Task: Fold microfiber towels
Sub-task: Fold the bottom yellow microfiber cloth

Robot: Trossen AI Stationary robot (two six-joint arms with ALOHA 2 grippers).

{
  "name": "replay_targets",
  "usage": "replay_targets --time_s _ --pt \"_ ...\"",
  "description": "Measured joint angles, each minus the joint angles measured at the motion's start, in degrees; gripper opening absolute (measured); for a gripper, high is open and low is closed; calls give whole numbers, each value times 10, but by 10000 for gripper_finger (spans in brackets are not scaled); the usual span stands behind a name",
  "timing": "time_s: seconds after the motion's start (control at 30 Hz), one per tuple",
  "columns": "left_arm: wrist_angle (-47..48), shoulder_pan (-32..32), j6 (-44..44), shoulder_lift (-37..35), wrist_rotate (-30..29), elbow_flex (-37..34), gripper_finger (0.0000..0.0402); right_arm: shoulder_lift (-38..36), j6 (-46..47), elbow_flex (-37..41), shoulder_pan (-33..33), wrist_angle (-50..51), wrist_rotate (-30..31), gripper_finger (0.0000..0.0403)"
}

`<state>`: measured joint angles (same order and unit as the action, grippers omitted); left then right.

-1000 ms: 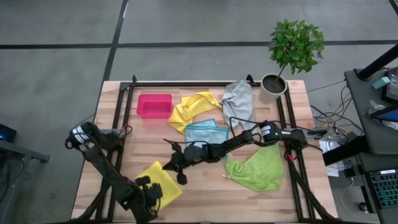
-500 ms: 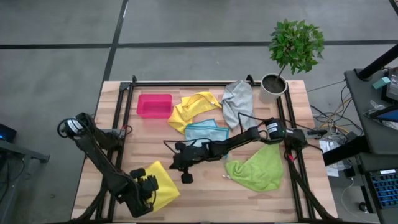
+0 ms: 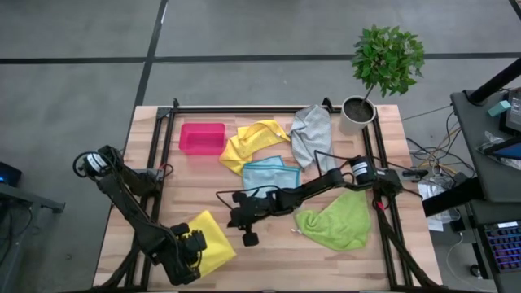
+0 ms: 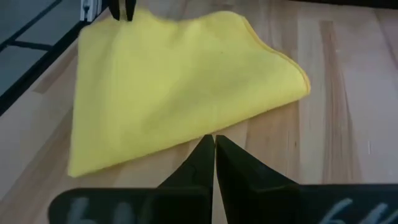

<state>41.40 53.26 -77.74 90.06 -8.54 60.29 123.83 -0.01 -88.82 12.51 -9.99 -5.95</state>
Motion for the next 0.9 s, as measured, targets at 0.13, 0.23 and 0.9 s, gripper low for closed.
replay_targets --time_s 0.13,0.23,0.9 --pt "-1 0 -2 0 0 0 69 -4 4 6 0 4 0 9" --pt "3 0 -10 0 0 0 95 -11 4 15 2 5 1 9" --pt "7 -112 44 7 -5 -110 81 -82 17 125 19 -15 14 9"
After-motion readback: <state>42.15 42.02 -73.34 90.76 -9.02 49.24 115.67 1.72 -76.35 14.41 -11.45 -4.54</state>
